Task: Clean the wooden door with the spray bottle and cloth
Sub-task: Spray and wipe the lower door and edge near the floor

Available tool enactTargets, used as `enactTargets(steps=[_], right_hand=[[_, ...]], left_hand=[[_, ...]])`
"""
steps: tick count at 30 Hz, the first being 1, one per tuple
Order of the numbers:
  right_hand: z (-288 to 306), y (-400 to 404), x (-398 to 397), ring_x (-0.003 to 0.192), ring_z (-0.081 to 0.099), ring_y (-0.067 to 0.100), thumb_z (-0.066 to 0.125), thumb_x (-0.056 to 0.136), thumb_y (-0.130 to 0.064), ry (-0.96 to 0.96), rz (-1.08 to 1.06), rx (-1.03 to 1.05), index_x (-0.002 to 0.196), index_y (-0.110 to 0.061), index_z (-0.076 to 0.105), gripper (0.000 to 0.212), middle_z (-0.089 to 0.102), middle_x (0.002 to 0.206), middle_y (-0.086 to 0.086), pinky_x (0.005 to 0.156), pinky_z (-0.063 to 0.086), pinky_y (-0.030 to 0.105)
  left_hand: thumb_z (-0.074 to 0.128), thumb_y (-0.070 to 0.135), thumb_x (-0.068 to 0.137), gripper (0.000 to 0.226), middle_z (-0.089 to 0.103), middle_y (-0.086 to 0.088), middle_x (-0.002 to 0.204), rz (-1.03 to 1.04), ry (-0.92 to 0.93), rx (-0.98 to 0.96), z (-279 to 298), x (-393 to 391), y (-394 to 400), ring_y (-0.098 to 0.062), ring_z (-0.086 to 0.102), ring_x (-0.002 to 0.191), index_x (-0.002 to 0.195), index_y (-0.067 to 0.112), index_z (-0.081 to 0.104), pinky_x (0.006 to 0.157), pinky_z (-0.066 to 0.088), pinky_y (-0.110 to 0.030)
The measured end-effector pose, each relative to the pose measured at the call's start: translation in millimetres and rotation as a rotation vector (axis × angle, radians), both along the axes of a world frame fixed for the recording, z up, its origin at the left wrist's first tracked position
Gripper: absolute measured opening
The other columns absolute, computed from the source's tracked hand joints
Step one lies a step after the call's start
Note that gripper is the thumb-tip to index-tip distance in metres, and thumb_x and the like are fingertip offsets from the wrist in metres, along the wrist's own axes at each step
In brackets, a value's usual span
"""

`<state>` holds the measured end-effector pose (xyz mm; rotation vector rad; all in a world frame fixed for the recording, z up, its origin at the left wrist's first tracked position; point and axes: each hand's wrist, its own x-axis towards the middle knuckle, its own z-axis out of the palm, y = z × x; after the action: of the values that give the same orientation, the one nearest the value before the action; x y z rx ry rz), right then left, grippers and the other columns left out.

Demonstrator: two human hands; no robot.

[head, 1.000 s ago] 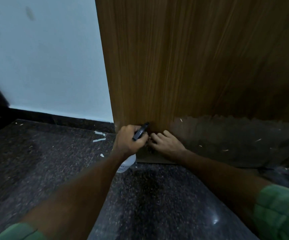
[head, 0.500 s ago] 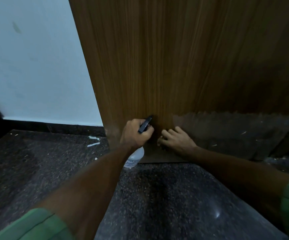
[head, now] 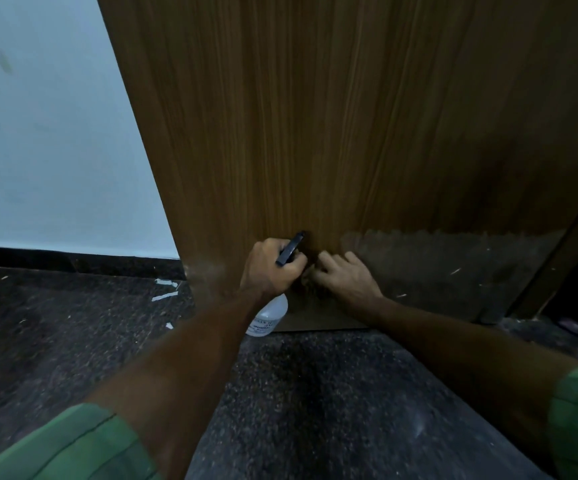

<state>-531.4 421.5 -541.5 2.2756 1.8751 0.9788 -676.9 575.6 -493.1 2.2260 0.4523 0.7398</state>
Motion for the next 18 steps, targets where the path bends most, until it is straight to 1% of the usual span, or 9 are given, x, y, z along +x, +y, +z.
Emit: enactTargets(steps=[2, 4, 6, 8, 9, 10, 12, 15, 18], right_hand=[[22, 2, -4, 0.098, 0.059, 0.027, 0.062, 0.084, -0.015, 0.131, -0.066, 0.270, 0.130, -0.019, 0.061, 0.046, 0.054, 0.123, 0.013, 0.079, 0.043, 0.041], [36, 0, 1, 0.100, 0.056, 0.026, 0.059, 0.083, -0.014, 0.180, -0.124, 0.464, 0.134, -0.020, 0.058, 0.051, 0.052, 0.126, 0.013, 0.080, 0.042, 0.041], [26, -6, 15, 0.098, 0.056, 0.026, 0.066, 0.085, -0.019, 0.100, -0.083, 0.419, 0.131, -0.022, 0.058, 0.047, 0.052, 0.126, 0.011, 0.079, 0.042, 0.041], [1, -16, 28, 0.092, 0.058, 0.025, 0.077, 0.082, -0.025, -0.008, 0.010, 0.221, 0.124, -0.024, 0.062, 0.045, 0.055, 0.122, 0.009, 0.078, 0.041, 0.041], [-10, -20, 31, 0.087, 0.059, 0.024, 0.076, 0.084, -0.024, -0.046, 0.037, 0.128, 0.121, -0.024, 0.065, 0.038, 0.056, 0.118, 0.008, 0.077, 0.041, 0.041], [-18, -23, 32, 0.083, 0.060, 0.024, 0.067, 0.089, -0.022, -0.082, 0.053, 0.064, 0.118, -0.023, 0.069, 0.030, 0.058, 0.115, 0.008, 0.076, 0.041, 0.041], [-22, -28, 29, 0.082, 0.061, 0.023, 0.046, 0.094, -0.020, -0.087, 0.047, 0.003, 0.118, -0.022, 0.071, 0.034, 0.060, 0.112, 0.009, 0.076, 0.044, 0.041], [-1, -28, 29, 0.097, 0.058, 0.029, 0.057, 0.089, -0.017, 0.021, -0.041, 0.229, 0.124, -0.019, 0.065, 0.035, 0.057, 0.121, 0.013, 0.079, 0.043, 0.044], [23, -35, 42, 0.109, 0.050, 0.029, 0.057, 0.086, -0.015, 0.104, -0.130, 0.484, 0.131, -0.023, 0.057, 0.046, 0.050, 0.130, 0.014, 0.084, 0.041, 0.044]], left_hand=[[0.065, 0.041, 0.084, 0.033, 0.057, 0.005, 0.053, -0.020, -0.006, -0.026, -3, 6, -3, -0.018, 0.054, 0.048, 0.059, 0.022, 0.055, 0.050, 0.043, -0.038], [0.065, 0.040, 0.084, 0.033, 0.056, 0.006, 0.053, -0.027, -0.007, -0.011, -5, 12, -8, -0.016, 0.052, 0.047, 0.058, 0.024, 0.054, 0.049, 0.040, -0.034], [0.067, 0.039, 0.085, 0.032, 0.057, 0.006, 0.054, -0.044, -0.008, -0.010, -7, 16, -10, -0.013, 0.052, 0.046, 0.059, 0.024, 0.055, 0.048, 0.039, -0.031], [0.069, 0.033, 0.088, 0.032, 0.057, 0.008, 0.054, -0.051, 0.002, -0.003, -13, 21, -15, -0.007, 0.051, 0.045, 0.060, 0.026, 0.056, 0.048, 0.038, -0.027], [0.070, 0.030, 0.089, 0.034, 0.056, 0.009, 0.053, -0.040, 0.012, 0.009, -15, 24, -17, -0.006, 0.050, 0.045, 0.059, 0.026, 0.055, 0.048, 0.037, -0.026], [0.071, 0.028, 0.089, 0.036, 0.054, 0.009, 0.052, -0.035, 0.020, 0.020, -18, 26, -19, -0.007, 0.049, 0.045, 0.058, 0.025, 0.053, 0.049, 0.035, -0.026], [0.070, 0.028, 0.089, 0.036, 0.054, 0.009, 0.051, -0.048, 0.024, 0.040, -19, 31, -24, -0.007, 0.049, 0.045, 0.058, 0.025, 0.052, 0.048, 0.035, -0.025], [0.072, 0.022, 0.092, 0.042, 0.054, 0.015, 0.049, -0.080, 0.022, 0.025, -18, 38, -29, -0.005, 0.049, 0.044, 0.057, 0.028, 0.051, 0.047, 0.032, -0.018], [0.071, 0.025, 0.092, 0.038, 0.053, 0.010, 0.051, -0.077, 0.006, 0.002, -16, 48, -38, -0.010, 0.049, 0.046, 0.059, 0.026, 0.052, 0.049, 0.036, -0.029]])
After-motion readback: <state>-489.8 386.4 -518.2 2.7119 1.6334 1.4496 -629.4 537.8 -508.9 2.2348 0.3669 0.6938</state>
